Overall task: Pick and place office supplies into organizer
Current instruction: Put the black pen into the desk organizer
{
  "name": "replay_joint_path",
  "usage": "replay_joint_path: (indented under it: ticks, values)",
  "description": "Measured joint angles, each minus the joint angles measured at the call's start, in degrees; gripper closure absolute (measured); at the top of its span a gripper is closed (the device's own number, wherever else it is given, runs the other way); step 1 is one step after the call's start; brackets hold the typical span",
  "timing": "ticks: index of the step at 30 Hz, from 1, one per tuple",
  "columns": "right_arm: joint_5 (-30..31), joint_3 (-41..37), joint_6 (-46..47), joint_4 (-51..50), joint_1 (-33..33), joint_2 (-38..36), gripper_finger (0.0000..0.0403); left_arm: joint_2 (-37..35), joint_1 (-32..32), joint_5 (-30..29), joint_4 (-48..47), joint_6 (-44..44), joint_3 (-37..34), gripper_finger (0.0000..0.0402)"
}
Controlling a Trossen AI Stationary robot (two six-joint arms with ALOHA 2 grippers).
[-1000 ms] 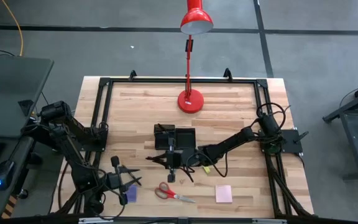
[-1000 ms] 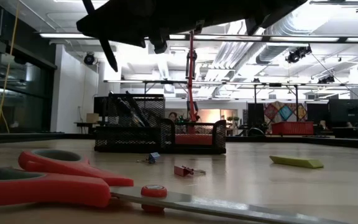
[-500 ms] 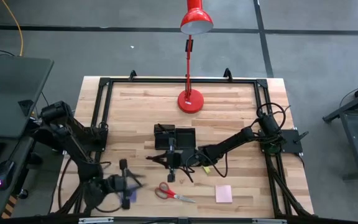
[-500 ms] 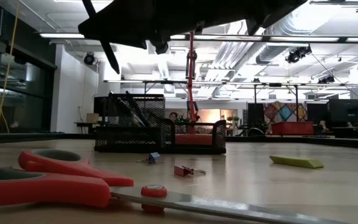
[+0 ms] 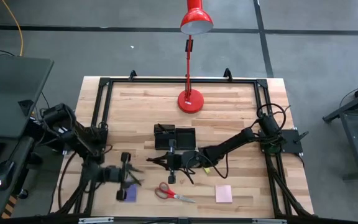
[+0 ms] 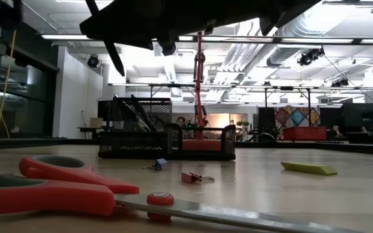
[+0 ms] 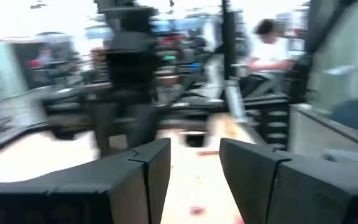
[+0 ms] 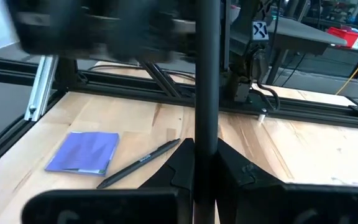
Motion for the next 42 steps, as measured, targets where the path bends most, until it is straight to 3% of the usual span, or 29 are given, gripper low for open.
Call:
replay_joint_path:
  ticks: [7,10,18,23,25,42]
  values:
    - [-0.2,0.0,-2.1,3.9,0.1,0.0,0.0385,-3.1,1.7,-1.8,6.8,-0.6,-7.1,0.0270]
    - [-1.8,0.0,-1.4,4.4,0.1,0.0,0.0385,-3.6,3.7,4.0,8.0,0.2,-7.2,0.0270]
    - [-2.6,0.0,-0.1,4.3,0.1,0.0,0.0385,-3.7,12.1,7.2,10.3,1.8,-6.1,0.0270]
    - [-2.9,0.0,0.4,3.8,0.3,0.0,0.0384,-3.7,16.0,17.2,10.3,-1.4,-6.0,0.0270]
    - [-2.8,0.0,0.7,3.4,0.1,0.0,0.0384,-3.7,16.9,18.7,10.2,-2.0,-6.0,0.0270]
    - [-4.3,0.0,2.3,3.9,-0.4,0.0,0.0384,-3.7,17.4,20.4,9.7,-2.5,-4.1,0.0270]
